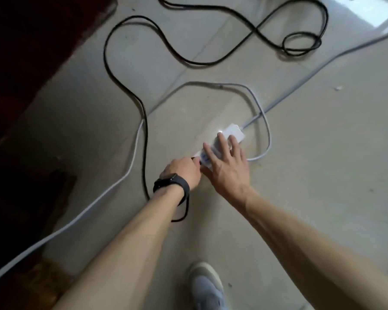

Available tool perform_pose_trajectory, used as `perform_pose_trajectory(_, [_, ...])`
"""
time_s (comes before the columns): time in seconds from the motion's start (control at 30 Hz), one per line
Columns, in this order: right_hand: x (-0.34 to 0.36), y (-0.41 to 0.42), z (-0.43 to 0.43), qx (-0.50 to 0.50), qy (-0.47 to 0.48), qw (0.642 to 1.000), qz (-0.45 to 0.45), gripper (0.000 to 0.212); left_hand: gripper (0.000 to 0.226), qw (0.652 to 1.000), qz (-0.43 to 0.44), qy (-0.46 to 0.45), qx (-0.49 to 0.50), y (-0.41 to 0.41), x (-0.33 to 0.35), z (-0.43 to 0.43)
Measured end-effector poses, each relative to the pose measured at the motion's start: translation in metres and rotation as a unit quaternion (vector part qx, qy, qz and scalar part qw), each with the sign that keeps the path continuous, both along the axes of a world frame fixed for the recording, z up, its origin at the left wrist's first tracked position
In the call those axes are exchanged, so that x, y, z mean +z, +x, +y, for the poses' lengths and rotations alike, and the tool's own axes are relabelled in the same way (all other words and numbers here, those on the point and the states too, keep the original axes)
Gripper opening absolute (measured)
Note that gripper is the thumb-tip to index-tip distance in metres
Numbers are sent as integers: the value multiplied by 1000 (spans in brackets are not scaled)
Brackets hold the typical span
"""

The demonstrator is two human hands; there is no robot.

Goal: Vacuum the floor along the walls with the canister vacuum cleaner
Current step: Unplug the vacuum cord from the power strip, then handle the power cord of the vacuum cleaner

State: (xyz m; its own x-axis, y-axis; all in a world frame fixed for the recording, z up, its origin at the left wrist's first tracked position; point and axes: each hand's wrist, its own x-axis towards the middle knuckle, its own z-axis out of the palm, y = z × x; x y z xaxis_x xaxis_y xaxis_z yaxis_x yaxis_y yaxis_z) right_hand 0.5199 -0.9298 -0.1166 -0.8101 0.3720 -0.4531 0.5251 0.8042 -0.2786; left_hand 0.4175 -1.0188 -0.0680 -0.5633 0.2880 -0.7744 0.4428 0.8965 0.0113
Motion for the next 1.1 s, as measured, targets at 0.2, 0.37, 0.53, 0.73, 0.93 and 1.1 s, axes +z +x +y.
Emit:
perform_pose_trajectory(0.2, [3, 3, 8, 17, -33, 999, -29, 71, 41, 995, -37, 25, 94, 9, 52, 17])
perform_pose_trajectory(0.37, [74, -5, 13, -19, -131, 983, -130, 48, 48, 962, 8, 167, 216, 20, 162, 51])
perform_pose_trajectory(0.53, [275, 49, 30, -330, -530, 781, -22, 42, 47, 886, -76, 292, 352, 52, 291, 86])
perform_pose_trajectory(0.73, [487, 141, 62, -392, -461, 786, 125, 81, 34, 788, -256, 374, 416, 116, 515, 167])
perform_pose_trajectory(0.93, [693, 247, 101, -424, -245, 828, 274, 47, 34, 711, -402, 410, 406, 171, 737, 241])
perform_pose_trajectory(1.1, [857, 313, 101, -494, -71, 768, 401, 39, 26, 804, -343, 437, 213, 208, 874, 249])
